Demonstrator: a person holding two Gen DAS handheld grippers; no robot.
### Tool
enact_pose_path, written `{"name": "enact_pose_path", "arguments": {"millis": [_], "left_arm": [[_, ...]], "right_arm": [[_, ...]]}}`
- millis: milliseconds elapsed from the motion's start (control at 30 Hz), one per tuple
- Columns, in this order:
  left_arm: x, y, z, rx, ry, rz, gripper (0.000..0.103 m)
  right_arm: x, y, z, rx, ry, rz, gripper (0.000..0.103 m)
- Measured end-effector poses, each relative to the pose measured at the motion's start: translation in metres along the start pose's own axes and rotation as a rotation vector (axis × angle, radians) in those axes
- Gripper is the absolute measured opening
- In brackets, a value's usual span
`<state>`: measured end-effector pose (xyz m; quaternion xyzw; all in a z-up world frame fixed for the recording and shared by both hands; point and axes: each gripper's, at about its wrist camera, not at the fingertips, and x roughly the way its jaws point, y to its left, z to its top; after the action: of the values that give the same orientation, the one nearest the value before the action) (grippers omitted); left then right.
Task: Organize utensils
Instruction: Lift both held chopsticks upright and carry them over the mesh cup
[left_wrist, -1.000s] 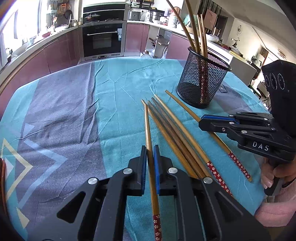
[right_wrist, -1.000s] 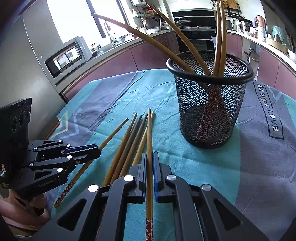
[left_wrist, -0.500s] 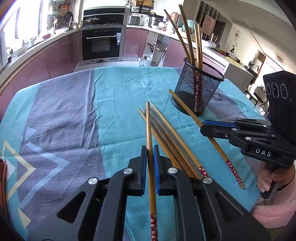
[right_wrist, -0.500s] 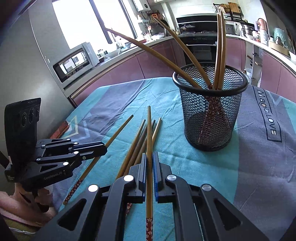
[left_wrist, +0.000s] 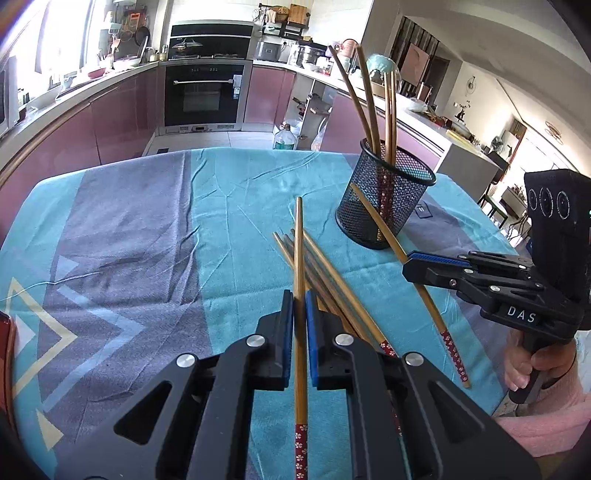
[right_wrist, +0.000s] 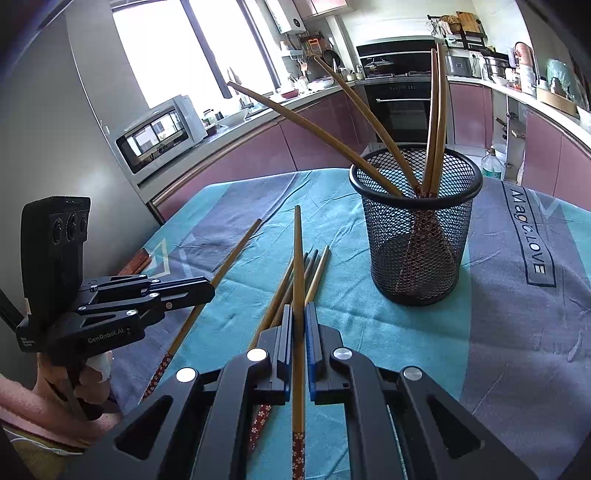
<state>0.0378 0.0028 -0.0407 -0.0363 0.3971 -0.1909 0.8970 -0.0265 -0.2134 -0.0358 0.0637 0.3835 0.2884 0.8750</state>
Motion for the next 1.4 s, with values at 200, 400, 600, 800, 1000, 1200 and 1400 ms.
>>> {"name": "enact_pose_path", "arguments": {"millis": [200,400,600,800,1000,1200,1400], "left_arm": [[-0.010,0.001,0.002,-0.010,-0.031,-0.034,0.007],[-0.021,0.003,0.005,-0.019,-0.059,-0.078,0.007],[-0.030,0.001,0.010,-0.012,-0.083,-0.109,0.007],[-0.040,-0.004,0.017,0.000,-0.108,-0.143,0.007],[-0.050,-0.013,0.023,0.013,-0.127,-0.173,0.007],[-0.057,-0.023,0.031,0.031,-0.141,-0.191,0.007],[-0.063,-0.030,0.040,0.045,-0.156,-0.203,0.007]], "right_arm": [[-0.007,0.001,0.001,0.006,-0.018,0.004,0.005],[-0.014,0.002,0.002,0.017,-0.038,0.007,0.005],[-0.026,0.000,0.005,0.013,-0.072,0.011,0.005],[-0.037,-0.001,0.009,0.007,-0.108,0.020,0.005],[-0.048,-0.005,0.014,0.008,-0.146,0.033,0.005],[-0.055,-0.009,0.018,0.004,-0.179,0.043,0.005],[-0.065,-0.012,0.025,-0.006,-0.218,0.034,0.005]]}}
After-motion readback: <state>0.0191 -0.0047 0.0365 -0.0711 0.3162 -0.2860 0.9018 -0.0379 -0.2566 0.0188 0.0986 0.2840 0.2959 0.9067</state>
